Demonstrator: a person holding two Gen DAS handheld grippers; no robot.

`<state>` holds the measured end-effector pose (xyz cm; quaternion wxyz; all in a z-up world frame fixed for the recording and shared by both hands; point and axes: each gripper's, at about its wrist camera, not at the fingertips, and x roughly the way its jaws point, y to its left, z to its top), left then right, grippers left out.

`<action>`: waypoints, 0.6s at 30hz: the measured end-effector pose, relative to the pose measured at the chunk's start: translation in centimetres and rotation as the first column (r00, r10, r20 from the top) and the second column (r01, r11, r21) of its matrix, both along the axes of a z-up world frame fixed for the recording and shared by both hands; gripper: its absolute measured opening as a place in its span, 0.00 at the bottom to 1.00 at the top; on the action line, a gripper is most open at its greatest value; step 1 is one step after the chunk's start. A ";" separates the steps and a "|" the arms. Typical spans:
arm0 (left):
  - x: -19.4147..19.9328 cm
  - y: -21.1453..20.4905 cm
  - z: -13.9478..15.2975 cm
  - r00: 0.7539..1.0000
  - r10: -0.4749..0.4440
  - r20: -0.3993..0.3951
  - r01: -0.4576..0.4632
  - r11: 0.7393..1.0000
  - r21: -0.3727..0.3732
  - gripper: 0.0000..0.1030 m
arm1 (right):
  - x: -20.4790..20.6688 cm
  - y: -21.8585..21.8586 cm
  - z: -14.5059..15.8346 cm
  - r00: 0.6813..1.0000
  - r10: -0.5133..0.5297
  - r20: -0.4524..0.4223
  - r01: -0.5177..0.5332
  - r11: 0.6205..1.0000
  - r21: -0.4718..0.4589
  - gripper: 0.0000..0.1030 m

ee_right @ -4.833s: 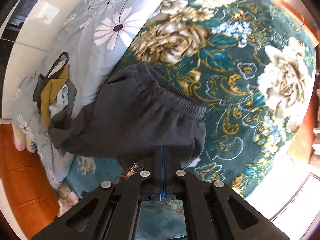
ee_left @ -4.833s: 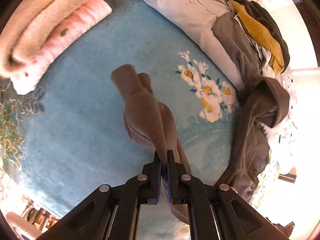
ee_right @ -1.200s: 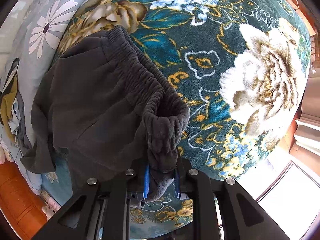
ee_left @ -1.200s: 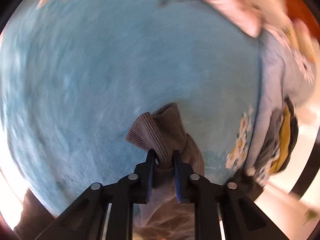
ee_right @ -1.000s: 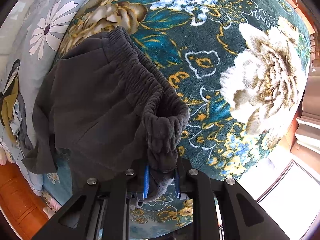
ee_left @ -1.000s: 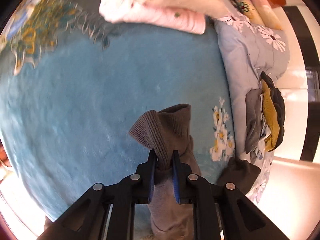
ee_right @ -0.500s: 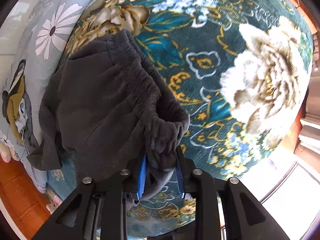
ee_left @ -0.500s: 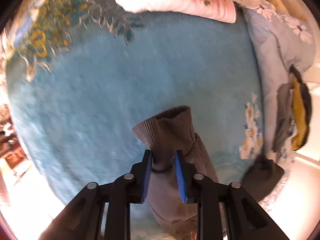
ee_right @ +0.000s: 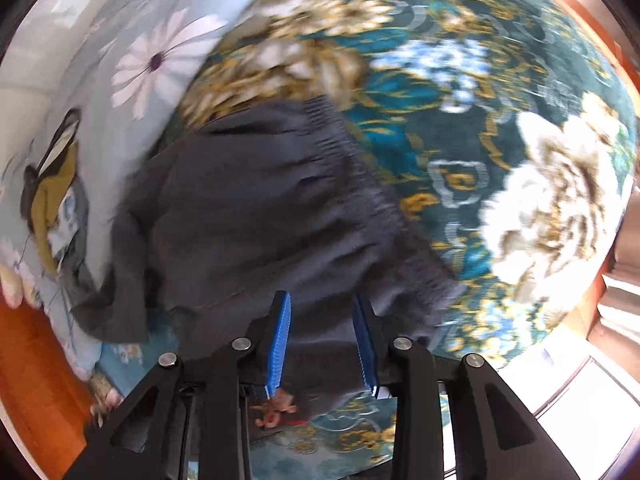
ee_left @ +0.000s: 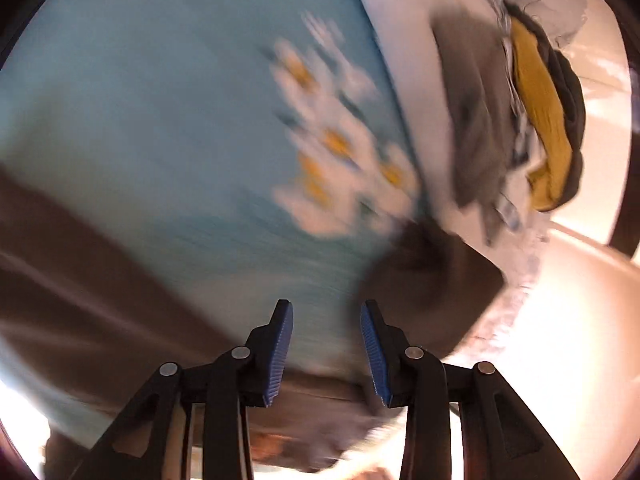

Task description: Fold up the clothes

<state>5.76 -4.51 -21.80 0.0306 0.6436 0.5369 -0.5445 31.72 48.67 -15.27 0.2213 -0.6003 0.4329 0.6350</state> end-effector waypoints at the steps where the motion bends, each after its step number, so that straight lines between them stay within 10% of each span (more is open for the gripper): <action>1: -0.1 1.1 -0.4 1.000 0.029 0.005 -0.029 0.999 0.046 0.38 | -0.6 -0.3 0.1 1.000 0.012 -0.010 -0.012 1.000 -0.002 0.32; 7: -2.9 4.9 -1.0 0.995 0.100 -0.013 -0.098 0.991 0.088 0.49 | -3.8 -3.1 1.0 0.982 0.191 -0.009 -0.190 0.981 0.036 0.37; 12: -6.1 8.9 -0.9 0.992 -0.109 -0.065 0.106 0.993 -0.044 0.47 | -5.6 -4.8 0.7 0.949 0.312 0.030 -0.314 0.948 0.057 0.37; 18: -8.8 15.6 0.1 0.932 -0.343 -0.120 0.341 0.939 -0.035 0.47 | -7.8 -5.1 0.5 0.952 0.304 -0.013 -0.304 0.952 0.020 0.37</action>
